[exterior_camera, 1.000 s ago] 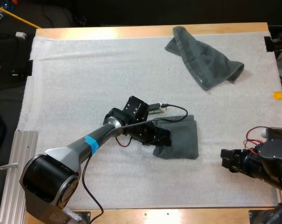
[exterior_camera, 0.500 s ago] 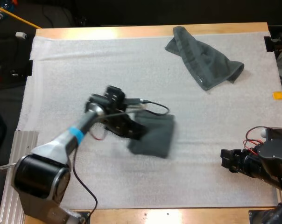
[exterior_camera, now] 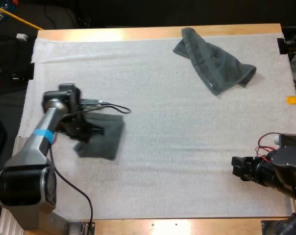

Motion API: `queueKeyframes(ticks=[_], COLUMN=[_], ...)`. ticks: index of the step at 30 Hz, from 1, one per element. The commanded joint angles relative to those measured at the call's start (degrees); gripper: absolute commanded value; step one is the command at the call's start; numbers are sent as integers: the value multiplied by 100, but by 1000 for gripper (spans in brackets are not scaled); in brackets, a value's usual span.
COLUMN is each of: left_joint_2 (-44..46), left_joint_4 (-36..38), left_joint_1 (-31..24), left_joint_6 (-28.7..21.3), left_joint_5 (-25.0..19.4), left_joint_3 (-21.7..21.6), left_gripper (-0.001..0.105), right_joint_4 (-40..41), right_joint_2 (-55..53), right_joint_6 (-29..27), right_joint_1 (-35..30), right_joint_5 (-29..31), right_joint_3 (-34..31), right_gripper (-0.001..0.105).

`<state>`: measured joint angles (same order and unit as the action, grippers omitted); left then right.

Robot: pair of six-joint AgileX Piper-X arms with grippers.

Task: Pick towel from pile, fold and stack

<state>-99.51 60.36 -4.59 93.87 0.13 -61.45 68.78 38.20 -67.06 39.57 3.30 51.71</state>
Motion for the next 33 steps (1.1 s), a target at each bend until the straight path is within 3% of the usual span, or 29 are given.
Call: queueKeyframes(ticks=[1, 8, 13, 15, 18, 20, 21, 22, 26, 28, 30, 32, 33], left_joint_2=[86, 238, 238, 254, 305, 399, 439, 527, 911, 1136, 1328, 1481, 1497], left_joint_4=[63, 22, -5, -10, -10, 20, 23, 34, 141, 179, 255, 352, 376], left_joint_1=[-196, -982, -958, -921, -913, -913, -913, -913, -913, -913, -913, -913, -913], left_joint_6=[-38, -38, -54, -56, -56, -56, -40, -31, 16, 61, 96, 94, 94], left_joint_5=[-319, -338, -383, -586, -864, -1057, -1088, -1143, -1183, -1006, -449, 555, 785], left_joint_3=[-27, -44, -44, -44, -86, -164, -191, -247, -407, -412, -412, -412, -412], left_gripper=[0, 0, 2, 10, 38, 63, 69, 73, 62, 60, 60, 60, 60], right_joint_4=[51, 51, 51, 51, 51, 51, 51, 51, 51, 51, 51, 51, 51], right_joint_2=[-21, -21, -21, -21, -21, -21, -21, -21, -21, -21, -21, -21, -21], right_joint_6=[1, 1, 1, 1, 1, 1, 1, 1, -20, -47, -78, -89, -89], right_joint_1=[10, 10, 10, 10, 10, 10, 10, 10, 10, 10, 10, 10, 10], right_joint_5=[74, 74, 74, 74, 74, 56, 56, 56, 56, 56, 56, 56, 56], right_joint_3=[59, 59, 59, 59, 59, 59, 59, 59, 59, 59, 59, 59, 59], right_gripper=[61, 61, 61, 61, 61, 61, 61, 61, 61, 61, 61, 61, 61])
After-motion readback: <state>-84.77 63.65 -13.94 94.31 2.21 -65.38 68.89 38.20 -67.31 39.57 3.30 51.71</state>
